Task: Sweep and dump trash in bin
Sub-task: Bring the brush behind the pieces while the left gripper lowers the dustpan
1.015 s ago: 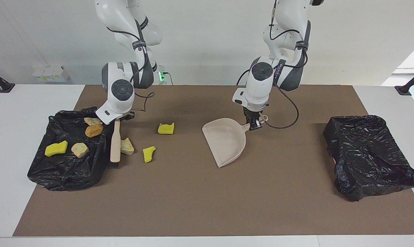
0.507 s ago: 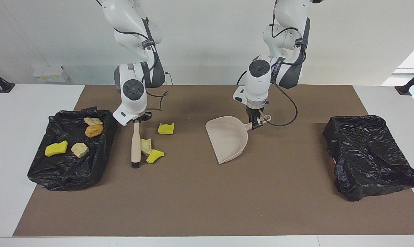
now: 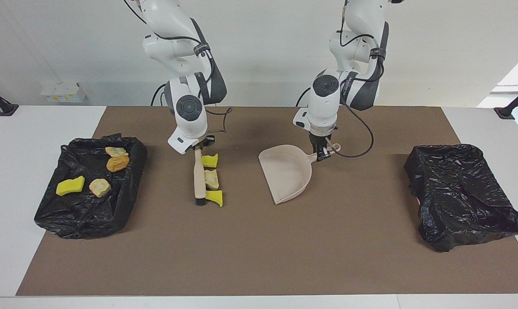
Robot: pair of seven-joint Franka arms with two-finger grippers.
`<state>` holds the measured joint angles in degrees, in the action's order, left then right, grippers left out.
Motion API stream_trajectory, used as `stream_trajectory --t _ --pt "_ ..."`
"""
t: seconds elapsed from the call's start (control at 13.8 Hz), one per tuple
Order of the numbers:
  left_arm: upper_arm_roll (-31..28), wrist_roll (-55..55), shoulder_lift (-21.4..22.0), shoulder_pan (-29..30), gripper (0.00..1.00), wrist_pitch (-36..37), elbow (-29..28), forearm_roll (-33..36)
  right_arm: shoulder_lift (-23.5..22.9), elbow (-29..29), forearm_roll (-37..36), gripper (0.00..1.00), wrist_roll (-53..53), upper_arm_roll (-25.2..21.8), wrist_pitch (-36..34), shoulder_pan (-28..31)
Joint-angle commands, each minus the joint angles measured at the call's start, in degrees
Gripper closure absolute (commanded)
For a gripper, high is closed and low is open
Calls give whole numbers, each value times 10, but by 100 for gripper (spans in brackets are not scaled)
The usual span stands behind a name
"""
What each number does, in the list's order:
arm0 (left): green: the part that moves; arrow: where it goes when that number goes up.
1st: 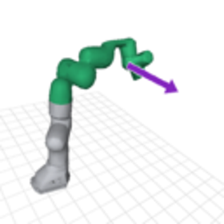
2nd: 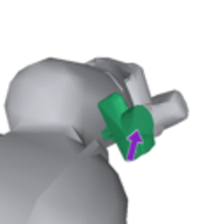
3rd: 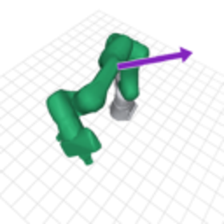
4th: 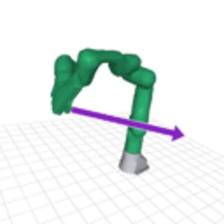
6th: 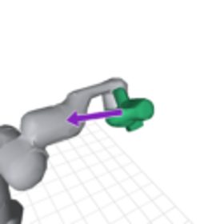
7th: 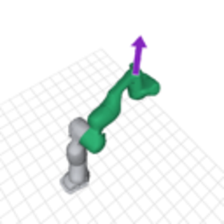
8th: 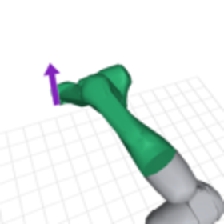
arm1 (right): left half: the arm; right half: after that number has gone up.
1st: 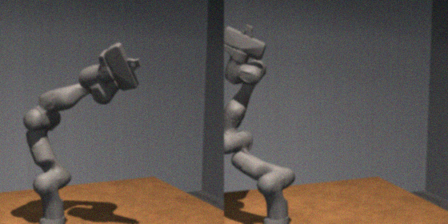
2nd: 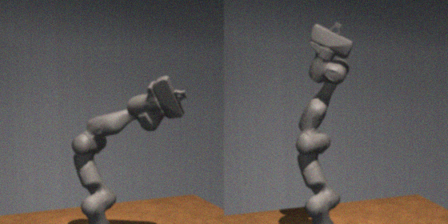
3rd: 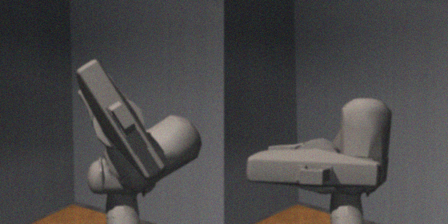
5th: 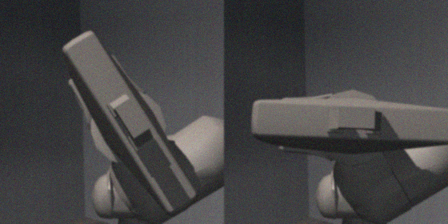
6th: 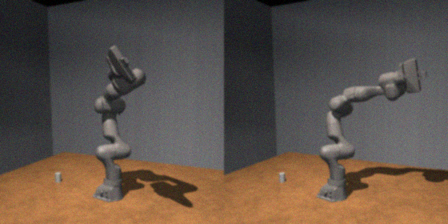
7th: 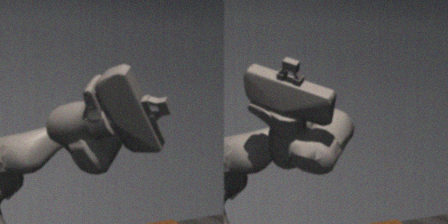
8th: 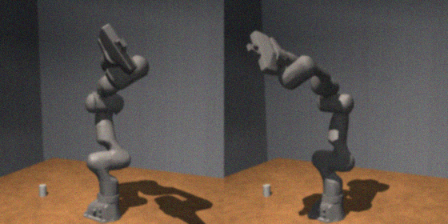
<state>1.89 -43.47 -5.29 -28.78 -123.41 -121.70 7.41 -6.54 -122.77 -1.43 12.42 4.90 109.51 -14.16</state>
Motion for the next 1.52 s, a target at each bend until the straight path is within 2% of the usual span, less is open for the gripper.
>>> stream_trajectory --t 0.0,0.14,0.43,0.72,1.01,1.3,1.45 --pt "-2 -5 14 5 100 -16 -23 12 11 -8 51 100 8 1 3 -26" --pt "-2 -4 14 6 100 -17 -24 12 17 -9 93 100 16 0 5 -62" --pt "-2 -4 12 14 100 -18 -23 12 29 -12 123 100 49 1 7 -119" --pt "-3 -4 12 15 100 -18 -23 12 36 -13 196 100 61 1 22 -157" --pt "-2 -4 12 22 100 -18 -23 12 34 3 262 100 123 1 43 -186" --pt "-2 -5 12 23 100 -15 -23 12 77 12 253 100 163 -9 -49 -167" --pt "-2 -5 12 29 100 -14 -23 12 93 13 239 100 168 -9 -95 -129"
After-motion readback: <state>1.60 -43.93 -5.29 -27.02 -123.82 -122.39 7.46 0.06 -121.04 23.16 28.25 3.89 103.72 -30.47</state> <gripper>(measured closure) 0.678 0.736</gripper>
